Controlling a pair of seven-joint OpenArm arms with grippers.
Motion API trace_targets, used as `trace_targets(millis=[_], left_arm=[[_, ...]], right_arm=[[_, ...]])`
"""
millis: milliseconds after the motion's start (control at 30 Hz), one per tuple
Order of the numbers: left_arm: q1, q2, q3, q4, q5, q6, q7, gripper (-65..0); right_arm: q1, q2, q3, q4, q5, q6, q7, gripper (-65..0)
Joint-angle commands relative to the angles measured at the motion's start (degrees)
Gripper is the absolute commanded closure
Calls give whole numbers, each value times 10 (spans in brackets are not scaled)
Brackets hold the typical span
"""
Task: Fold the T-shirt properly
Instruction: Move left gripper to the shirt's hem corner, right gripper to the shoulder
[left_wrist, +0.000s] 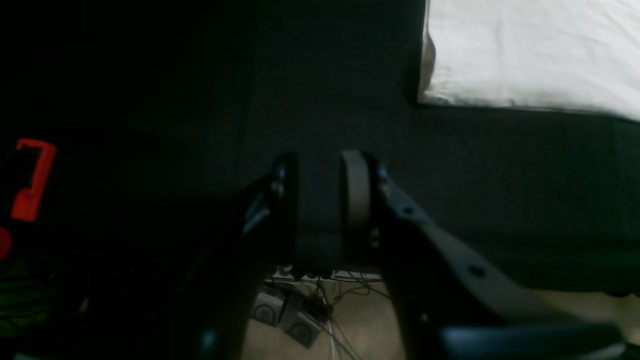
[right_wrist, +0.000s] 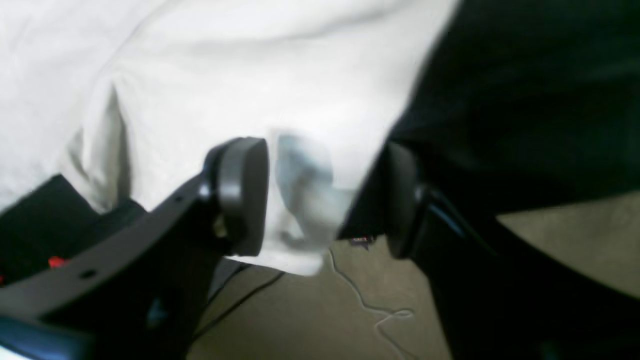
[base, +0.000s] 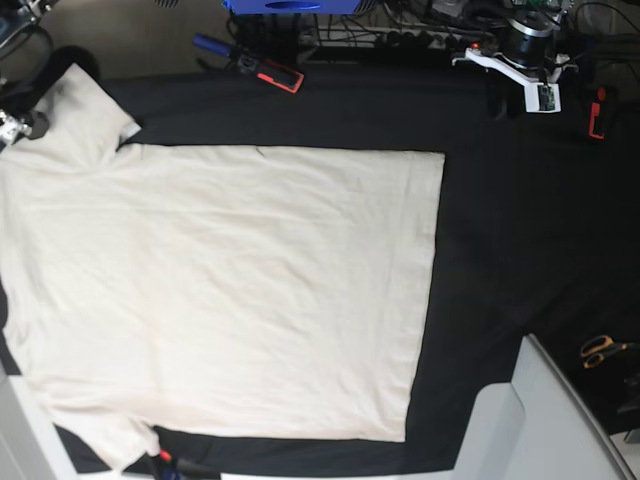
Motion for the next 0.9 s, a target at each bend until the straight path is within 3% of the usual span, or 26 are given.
trace_targets(millis=[0,300,400,500,567,667,733,867], left_arm=[[6,-3,-1,7,-1,0,-13,-153],[2,1,2,7,-6,0,-13,-153],[0,1,2,7,-6,0,-13,-153],[-6,8,2,0,-7,0,-13,-161],[-18,18,2,-10,-9,0,-13,-163],[-30,23,0,-38,-63,0,-13,-168],[-38,20,-1,-57,-131,0,-13,-212],[-52,-3,2,-96,-230,0,-13,-380]], right_arm=[[3,1,-7,4,8,3,-5,-300],[3,-14,-9,1,8,3,-5,-275],[3,-20,-7,0,8,3,-5,-182],[3,-21,-11,0,8,3,-5,-6],[3,-21,-11,0,8,3,-5,-17],[3,-21,-11,0,8,3,-5,0],[2,-21,-11,0,8,3,-5,-3],[2,-21,-11,0,6,3,-5,-3]])
